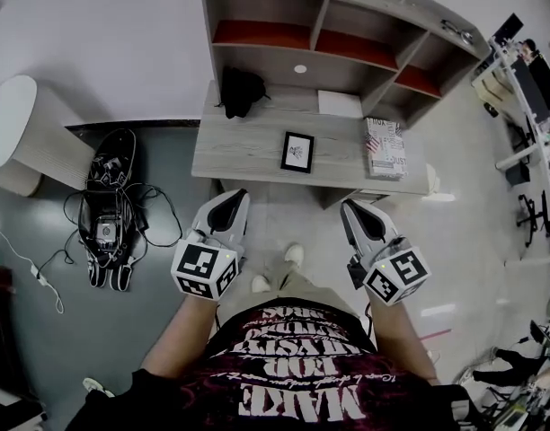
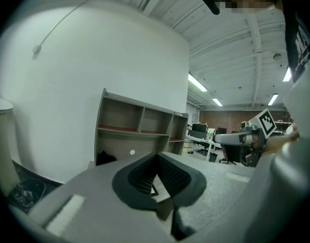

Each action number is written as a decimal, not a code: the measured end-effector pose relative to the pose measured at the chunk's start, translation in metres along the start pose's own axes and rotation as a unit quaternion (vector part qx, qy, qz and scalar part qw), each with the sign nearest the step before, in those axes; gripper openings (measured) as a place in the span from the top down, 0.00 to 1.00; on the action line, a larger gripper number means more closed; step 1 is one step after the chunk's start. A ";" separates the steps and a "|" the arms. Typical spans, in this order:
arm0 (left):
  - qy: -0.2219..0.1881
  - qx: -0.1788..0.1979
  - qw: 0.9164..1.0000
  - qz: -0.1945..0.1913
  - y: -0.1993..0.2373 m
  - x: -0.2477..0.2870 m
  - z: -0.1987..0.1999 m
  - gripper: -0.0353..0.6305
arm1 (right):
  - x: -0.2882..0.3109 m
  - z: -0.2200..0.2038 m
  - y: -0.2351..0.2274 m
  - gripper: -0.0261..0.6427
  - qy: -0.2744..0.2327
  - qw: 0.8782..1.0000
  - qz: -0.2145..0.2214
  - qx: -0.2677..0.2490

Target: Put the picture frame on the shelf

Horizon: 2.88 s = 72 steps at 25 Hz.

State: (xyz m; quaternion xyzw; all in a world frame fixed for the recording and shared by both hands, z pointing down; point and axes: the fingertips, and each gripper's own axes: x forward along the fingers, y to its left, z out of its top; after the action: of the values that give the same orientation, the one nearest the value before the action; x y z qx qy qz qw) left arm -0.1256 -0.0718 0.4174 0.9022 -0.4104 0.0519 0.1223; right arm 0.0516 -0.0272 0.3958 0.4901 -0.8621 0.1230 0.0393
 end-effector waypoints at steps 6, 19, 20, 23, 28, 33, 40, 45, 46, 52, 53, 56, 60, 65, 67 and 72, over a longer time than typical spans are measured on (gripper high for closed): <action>0.001 0.006 1.000 -0.001 0.006 0.026 0.009 0.95 | 0.014 0.002 -0.021 0.92 0.001 1.000 0.002 0.006; 0.016 0.002 1.000 0.002 0.020 0.082 0.016 0.95 | 0.054 0.008 -0.064 0.92 0.009 1.000 0.021 0.016; 0.017 0.003 1.000 0.003 0.021 0.087 0.017 0.94 | 0.057 0.009 -0.068 0.92 0.009 1.000 0.023 0.017; 0.017 0.006 1.000 0.006 0.022 0.100 0.023 0.94 | 0.065 0.013 -0.080 0.92 0.009 0.999 0.028 0.020; 0.017 0.011 1.000 0.017 0.025 0.120 0.032 0.94 | 0.078 0.020 -0.099 0.92 0.006 0.999 0.042 0.022; 0.015 0.016 0.999 0.029 0.024 0.141 0.044 0.94 | 0.086 0.030 -0.123 0.92 -0.002 0.998 0.054 0.022; 0.009 0.021 0.999 0.050 0.017 0.174 0.059 0.94 | 0.093 0.043 -0.165 0.92 -0.008 0.997 0.072 0.025; 0.009 0.017 0.998 0.067 0.013 0.188 0.060 0.95 | 0.093 0.050 -0.190 0.92 -0.012 0.997 0.079 0.022; 0.012 0.014 0.997 0.069 0.013 0.190 0.058 0.94 | 0.092 0.050 -0.195 0.92 -0.012 0.997 0.077 0.025; 0.027 0.005 0.997 0.074 0.016 0.200 0.044 0.94 | 0.085 0.037 -0.223 0.92 -0.003 0.998 0.062 0.034; 0.033 0.001 0.997 0.077 0.019 0.200 0.038 0.95 | 0.085 0.032 -0.228 0.92 0.001 0.998 0.057 0.038; 0.052 -0.007 0.995 0.084 0.028 0.201 0.020 0.94 | 0.087 0.015 -0.238 0.92 0.013 0.998 0.049 0.046; 0.078 -0.023 0.993 0.086 0.042 0.203 -0.006 0.94 | 0.096 -0.013 -0.251 0.92 0.042 0.997 0.037 0.057; 0.108 -0.045 0.990 0.075 0.055 0.215 -0.037 0.95 | 0.111 -0.045 -0.264 0.92 0.075 0.995 0.026 0.066; 0.120 -0.058 0.988 0.074 0.063 0.222 -0.049 0.94 | 0.119 -0.059 -0.269 0.92 0.089 0.993 0.022 0.072; 0.152 -0.081 0.983 0.059 0.081 0.242 -0.083 0.94 | 0.137 -0.097 -0.278 0.92 0.126 0.987 0.013 0.100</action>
State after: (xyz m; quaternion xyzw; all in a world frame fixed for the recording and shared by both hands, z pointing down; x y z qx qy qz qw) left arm -0.0271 -0.2773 0.5592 0.8452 -0.4425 0.1620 0.2522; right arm 0.2130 -0.2536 0.5635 0.4610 -0.8397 0.2702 0.0970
